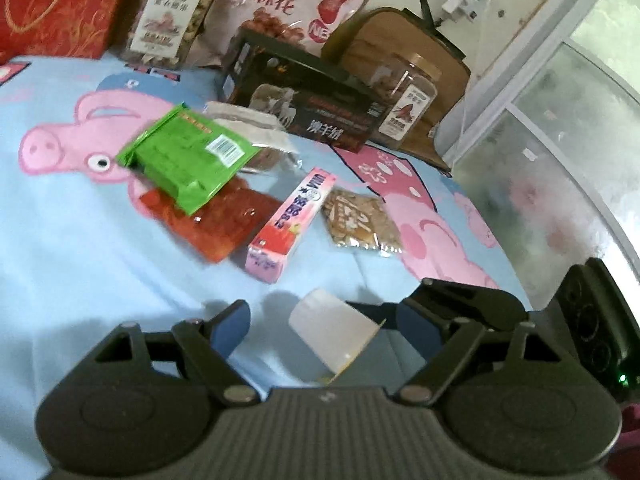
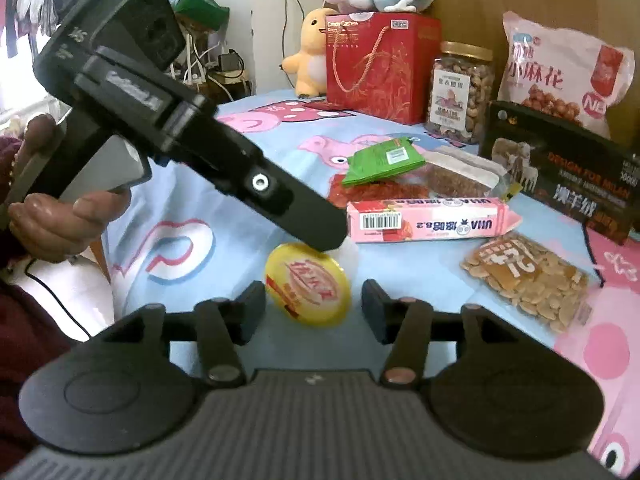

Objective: Organize snacks
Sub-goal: 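Grasp the jelly cup with the left tool and carry it to the box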

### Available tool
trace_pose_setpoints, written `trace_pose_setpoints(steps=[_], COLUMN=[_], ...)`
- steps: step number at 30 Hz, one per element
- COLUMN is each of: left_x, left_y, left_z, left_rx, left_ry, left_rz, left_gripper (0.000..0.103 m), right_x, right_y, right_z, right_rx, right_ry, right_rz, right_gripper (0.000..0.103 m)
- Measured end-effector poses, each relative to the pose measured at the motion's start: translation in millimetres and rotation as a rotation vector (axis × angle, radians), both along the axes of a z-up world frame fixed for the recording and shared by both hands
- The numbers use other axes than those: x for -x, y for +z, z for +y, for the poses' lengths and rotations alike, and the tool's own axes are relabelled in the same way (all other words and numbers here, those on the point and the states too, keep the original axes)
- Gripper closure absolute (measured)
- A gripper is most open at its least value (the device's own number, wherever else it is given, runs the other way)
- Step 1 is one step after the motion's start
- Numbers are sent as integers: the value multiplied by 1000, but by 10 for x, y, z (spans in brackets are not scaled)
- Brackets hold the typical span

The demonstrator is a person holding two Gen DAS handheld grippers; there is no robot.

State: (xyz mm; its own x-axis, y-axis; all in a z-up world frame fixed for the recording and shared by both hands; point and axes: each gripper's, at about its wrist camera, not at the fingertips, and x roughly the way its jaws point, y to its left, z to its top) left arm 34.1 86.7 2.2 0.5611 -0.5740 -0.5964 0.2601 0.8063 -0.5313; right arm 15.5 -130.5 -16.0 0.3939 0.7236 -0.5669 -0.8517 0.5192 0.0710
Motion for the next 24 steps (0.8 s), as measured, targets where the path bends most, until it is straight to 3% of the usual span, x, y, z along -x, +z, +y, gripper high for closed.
trace_pose_setpoints(steps=[7, 11, 12, 13, 14, 16, 19, 24], left_x=[-20, 1, 1, -6, -11, -33, -106, -385], left_y=[-26, -51, -54, -60, -52, 1, 192, 641], left_z=[-88, -171, -185, -194, -192, -181, -171, -301], left_rx=[14, 10, 12, 22, 31, 46, 52, -29], left_ry=[-32, -55, -60, -69, -66, -65, -76, -89], left_rz=[2, -13, -15, -11, -13, -25, -76, -207], left_gripper=[23, 37, 42, 45, 45, 45, 45, 45], right_x=[16, 15, 17, 23, 36, 26, -34, -270], right_y=[-20, -20, -21, -18, -9, 15, 103, 360], right_z=[-3, -42, -43, -46, -48, -42, -65, -79], right_rx=[16, 10, 10, 9, 4, 9, 2, -44], right_ry=[-21, -36, -41, -39, -37, -55, -68, -111], right_rz=[-19, -14, -18, -21, -22, -15, -10, -63], right_gripper=[41, 42, 44, 53, 60, 61, 75, 77])
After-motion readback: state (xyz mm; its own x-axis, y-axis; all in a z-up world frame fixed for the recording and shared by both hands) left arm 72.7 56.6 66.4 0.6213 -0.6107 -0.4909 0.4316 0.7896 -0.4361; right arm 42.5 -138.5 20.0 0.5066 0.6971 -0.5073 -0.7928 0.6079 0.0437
